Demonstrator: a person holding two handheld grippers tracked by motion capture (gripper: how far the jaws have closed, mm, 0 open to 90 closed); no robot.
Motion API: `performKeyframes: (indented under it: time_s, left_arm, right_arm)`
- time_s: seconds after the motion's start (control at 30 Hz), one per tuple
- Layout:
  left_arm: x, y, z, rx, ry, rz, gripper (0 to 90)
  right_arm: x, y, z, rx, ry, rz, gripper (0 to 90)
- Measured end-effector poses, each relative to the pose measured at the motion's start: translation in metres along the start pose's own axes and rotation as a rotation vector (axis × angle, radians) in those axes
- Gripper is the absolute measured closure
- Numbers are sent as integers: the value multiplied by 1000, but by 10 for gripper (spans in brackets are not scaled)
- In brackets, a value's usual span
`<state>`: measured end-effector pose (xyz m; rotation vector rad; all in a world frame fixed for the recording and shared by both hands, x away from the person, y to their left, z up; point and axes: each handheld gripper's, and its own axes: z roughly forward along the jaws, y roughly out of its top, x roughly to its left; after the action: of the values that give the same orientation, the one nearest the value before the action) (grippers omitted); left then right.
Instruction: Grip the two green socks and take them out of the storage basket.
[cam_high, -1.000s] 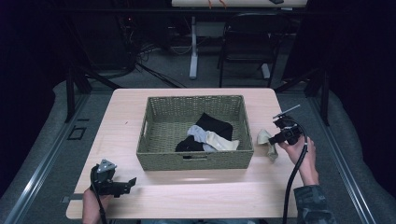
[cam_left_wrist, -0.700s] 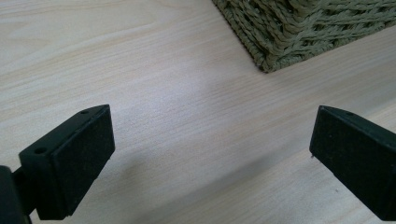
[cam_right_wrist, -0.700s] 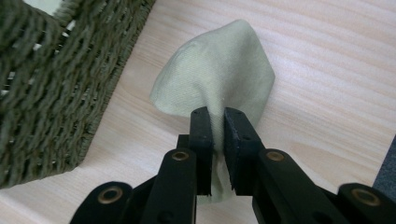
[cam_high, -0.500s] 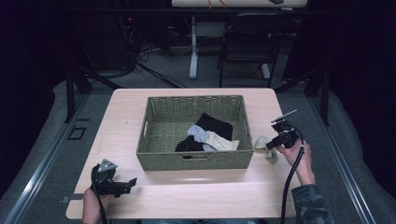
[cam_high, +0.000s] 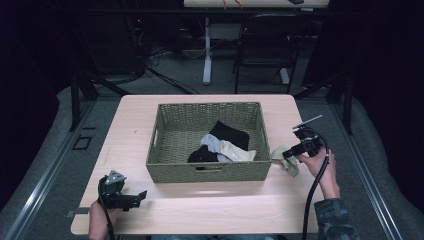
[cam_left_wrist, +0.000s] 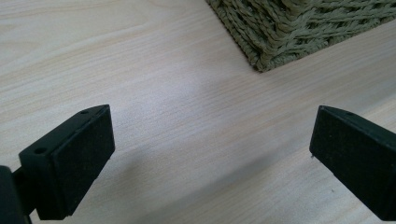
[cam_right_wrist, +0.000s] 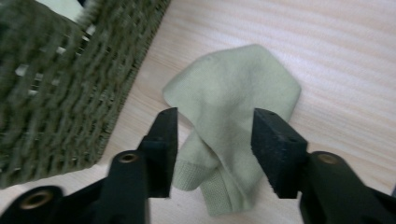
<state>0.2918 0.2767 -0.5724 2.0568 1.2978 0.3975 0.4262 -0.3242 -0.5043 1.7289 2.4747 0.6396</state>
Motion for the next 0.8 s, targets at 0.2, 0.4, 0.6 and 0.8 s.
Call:
performKeyframes:
  time_s: [0.2,0.4,0.6,0.8]
  left_arm:
    - [0,0,0,0,1,0,1]
    - [-1,0,0,4,4,6,1]
    - [0,0,-1,4,8,5,1]
    - [1,-1,-1,4,13,-5,1]
  right_arm:
    - [6,0,-14,-29,4,-19,341]
    - [14,2,-26,-59,38,-40,270]
    - [25,4,-36,-84,58,-68,224]
    - [35,11,-58,-138,76,-96,148]
